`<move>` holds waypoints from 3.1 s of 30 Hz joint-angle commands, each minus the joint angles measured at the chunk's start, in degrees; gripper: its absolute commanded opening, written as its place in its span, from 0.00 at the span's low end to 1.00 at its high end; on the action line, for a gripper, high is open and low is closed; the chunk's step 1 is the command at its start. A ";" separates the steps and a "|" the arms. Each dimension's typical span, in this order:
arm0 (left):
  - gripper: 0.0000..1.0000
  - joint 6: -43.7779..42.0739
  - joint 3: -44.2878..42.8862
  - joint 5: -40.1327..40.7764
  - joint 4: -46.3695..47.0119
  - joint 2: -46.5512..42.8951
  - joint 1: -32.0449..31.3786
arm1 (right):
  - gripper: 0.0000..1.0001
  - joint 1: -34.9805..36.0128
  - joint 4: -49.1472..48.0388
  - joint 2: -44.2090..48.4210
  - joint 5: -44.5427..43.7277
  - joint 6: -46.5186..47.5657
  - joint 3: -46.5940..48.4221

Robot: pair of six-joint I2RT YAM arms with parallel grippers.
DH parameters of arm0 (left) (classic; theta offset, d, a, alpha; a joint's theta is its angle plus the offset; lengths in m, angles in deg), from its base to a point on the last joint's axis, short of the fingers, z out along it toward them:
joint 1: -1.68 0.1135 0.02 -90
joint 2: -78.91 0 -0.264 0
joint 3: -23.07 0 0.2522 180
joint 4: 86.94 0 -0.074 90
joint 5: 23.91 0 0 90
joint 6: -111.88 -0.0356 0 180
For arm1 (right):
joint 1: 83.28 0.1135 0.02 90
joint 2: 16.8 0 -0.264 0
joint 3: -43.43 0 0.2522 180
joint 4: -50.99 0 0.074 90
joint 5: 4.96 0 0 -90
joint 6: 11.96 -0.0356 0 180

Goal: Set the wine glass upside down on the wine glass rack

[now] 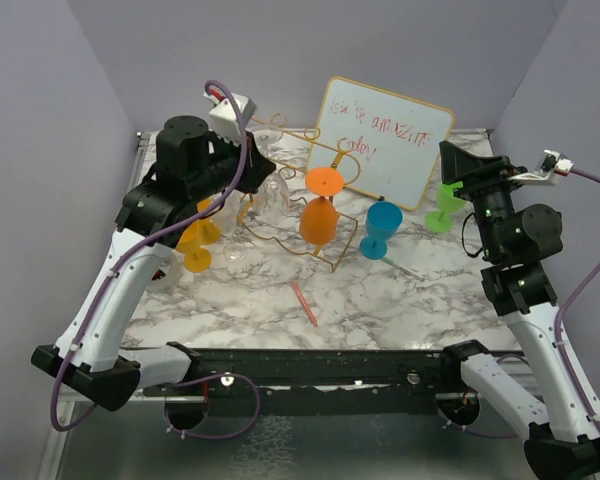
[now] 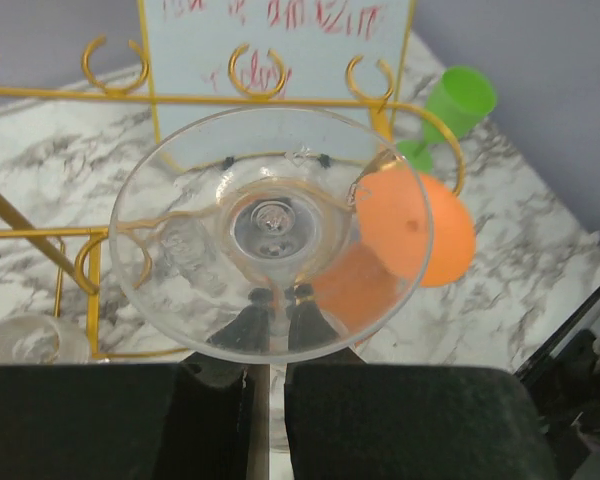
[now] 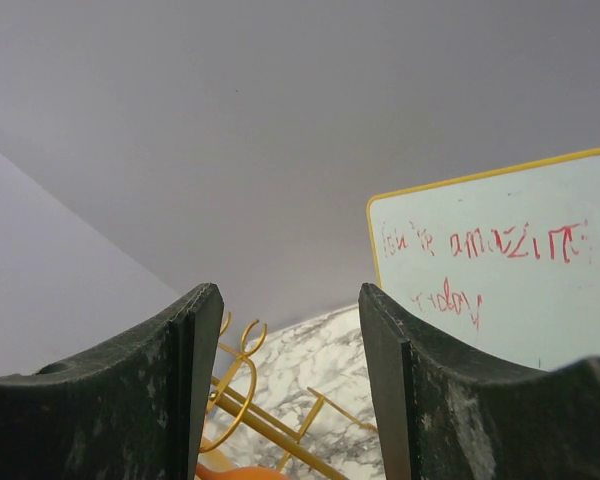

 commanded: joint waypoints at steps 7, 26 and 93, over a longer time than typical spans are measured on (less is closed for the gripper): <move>0.00 -10.01 7.89 -1.80 -0.15 -0.03 0.13 | 0.62 0.19 3.36 0.55 -2.73 1.56 -0.38; 0.00 -13.97 15.84 -10.27 6.27 1.35 0.13 | 0.62 0.19 4.16 0.37 -3.91 2.17 -0.75; 0.47 -6.64 26.26 -6.24 18.34 -2.07 0.13 | 0.65 0.19 20.30 -0.99 2.32 2.06 0.37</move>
